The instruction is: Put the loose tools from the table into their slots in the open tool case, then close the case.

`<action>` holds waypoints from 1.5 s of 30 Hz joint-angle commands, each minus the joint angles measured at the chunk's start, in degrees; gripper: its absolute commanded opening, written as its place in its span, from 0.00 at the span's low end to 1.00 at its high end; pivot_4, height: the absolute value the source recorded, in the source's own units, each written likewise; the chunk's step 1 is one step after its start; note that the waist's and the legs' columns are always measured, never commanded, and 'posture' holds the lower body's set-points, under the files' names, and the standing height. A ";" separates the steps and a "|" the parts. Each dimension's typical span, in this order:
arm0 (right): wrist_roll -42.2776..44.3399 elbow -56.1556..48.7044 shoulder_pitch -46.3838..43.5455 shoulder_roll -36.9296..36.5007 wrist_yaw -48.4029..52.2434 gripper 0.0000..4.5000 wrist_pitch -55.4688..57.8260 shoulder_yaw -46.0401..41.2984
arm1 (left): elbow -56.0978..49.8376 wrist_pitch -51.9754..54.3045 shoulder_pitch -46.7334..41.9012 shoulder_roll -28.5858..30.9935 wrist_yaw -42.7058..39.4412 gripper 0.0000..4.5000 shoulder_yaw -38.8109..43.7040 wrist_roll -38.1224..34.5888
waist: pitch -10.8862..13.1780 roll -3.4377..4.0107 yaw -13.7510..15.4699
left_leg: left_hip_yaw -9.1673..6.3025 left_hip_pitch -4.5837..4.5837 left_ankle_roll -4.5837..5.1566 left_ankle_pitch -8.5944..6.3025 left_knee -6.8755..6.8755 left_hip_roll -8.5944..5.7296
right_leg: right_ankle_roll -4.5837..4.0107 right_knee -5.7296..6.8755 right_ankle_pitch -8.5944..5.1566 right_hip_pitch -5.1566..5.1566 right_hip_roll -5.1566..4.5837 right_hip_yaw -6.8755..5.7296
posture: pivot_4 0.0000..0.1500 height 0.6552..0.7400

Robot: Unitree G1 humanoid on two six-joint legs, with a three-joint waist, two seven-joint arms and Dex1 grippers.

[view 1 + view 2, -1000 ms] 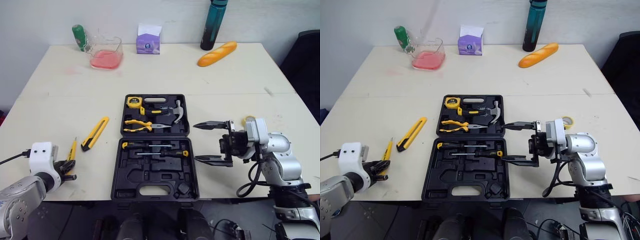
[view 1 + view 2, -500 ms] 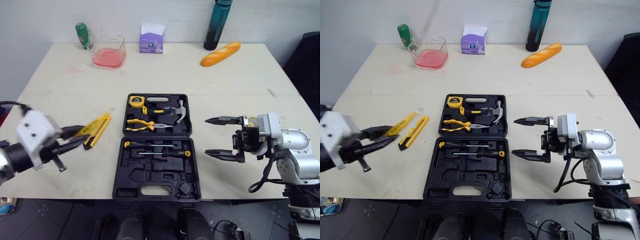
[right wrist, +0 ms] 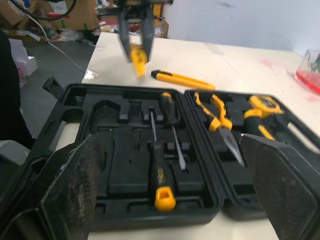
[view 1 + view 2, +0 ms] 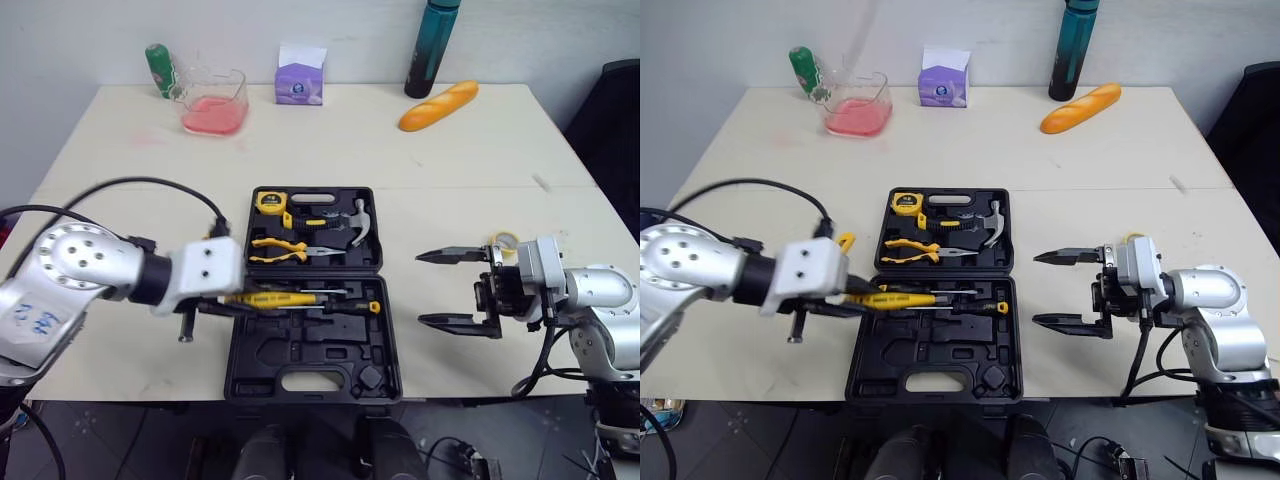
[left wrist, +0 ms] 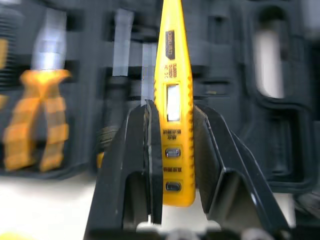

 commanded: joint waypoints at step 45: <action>0.22 -6.61 6.83 -1.85 -1.93 1.00 -1.03 -1.08 | 5.20 7.57 -7.28 -13.13 0.51 0.11 -17.03 19.73 | 0.07 -0.11 1.53 | -0.18 -0.02 -0.02 -0.01 0.53 0.09 | -0.01 0.17 0.00 0.17 0.19 0.07 | 1.00 1.00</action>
